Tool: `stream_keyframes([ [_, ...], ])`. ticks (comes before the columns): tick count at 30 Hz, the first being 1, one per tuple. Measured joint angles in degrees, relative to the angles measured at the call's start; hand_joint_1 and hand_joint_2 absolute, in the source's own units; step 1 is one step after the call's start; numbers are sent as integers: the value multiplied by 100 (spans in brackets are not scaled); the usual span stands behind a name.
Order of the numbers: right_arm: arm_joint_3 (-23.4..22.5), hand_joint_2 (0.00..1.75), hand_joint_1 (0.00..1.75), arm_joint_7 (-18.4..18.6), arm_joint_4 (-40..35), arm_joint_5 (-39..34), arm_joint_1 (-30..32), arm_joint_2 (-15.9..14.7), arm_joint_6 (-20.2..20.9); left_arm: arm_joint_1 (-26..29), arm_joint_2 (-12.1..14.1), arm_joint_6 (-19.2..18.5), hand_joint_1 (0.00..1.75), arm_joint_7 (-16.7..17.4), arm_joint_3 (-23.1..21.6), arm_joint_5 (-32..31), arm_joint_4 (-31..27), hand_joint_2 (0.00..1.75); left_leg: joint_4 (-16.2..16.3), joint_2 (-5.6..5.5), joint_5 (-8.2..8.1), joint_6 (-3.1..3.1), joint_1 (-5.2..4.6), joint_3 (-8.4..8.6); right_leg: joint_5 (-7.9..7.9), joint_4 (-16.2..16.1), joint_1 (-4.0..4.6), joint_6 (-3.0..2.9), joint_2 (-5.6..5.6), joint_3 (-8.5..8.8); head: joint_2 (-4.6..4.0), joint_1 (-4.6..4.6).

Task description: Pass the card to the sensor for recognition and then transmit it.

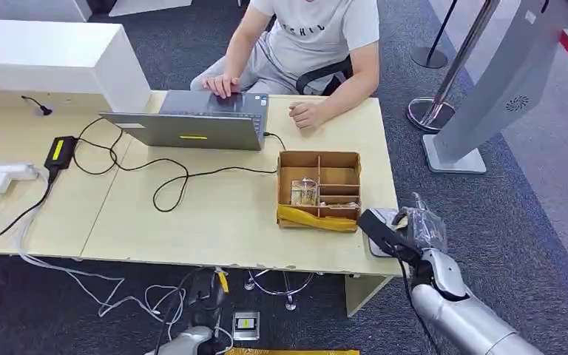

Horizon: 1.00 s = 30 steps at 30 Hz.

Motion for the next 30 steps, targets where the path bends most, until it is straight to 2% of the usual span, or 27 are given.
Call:
stream_keyframes([
  [8, -96, 175, 175, 63, -358, 22, -448, -18, 164, -1, -2, -85, 0, 50, -2, -63, 0, 0, 0, 1, 0, 0, 2, -6, 0, 1, 2, 0, 6, -11, 0, 0],
  [16, -142, 175, 175, 57, -549, 22, -546, -44, 109, -1, 0, -92, 0, 123, -4, -81, 0, 0, 0, 5, 0, 0, 1, -10, 1, 1, 0, 0, 5, -13, 0, -2],
  [22, -168, 175, 175, 339, -841, 162, -1121, -118, 231, -15, -52, -201, 0, 306, -9, -181, 2, 0, 0, 7, 1, -1, 1, -9, 2, 1, 0, 1, 8, -14, 0, -2],
  [26, -140, 175, 175, 343, -938, 225, -1488, -59, 396, -65, -168, -168, 0, 133, -11, -142, 7, 0, 0, 3, 1, -1, 1, -11, 2, 1, 0, 1, 5, -14, 0, 2],
  [30, -55, 175, 175, 81, -916, 203, -1688, 179, 417, -68, -284, -85, 0, -11, -17, -279, 55, 0, 1, -1, 4, 1, 2, -25, 2, 2, 1, 1, 5, -26, 0, -2],
])
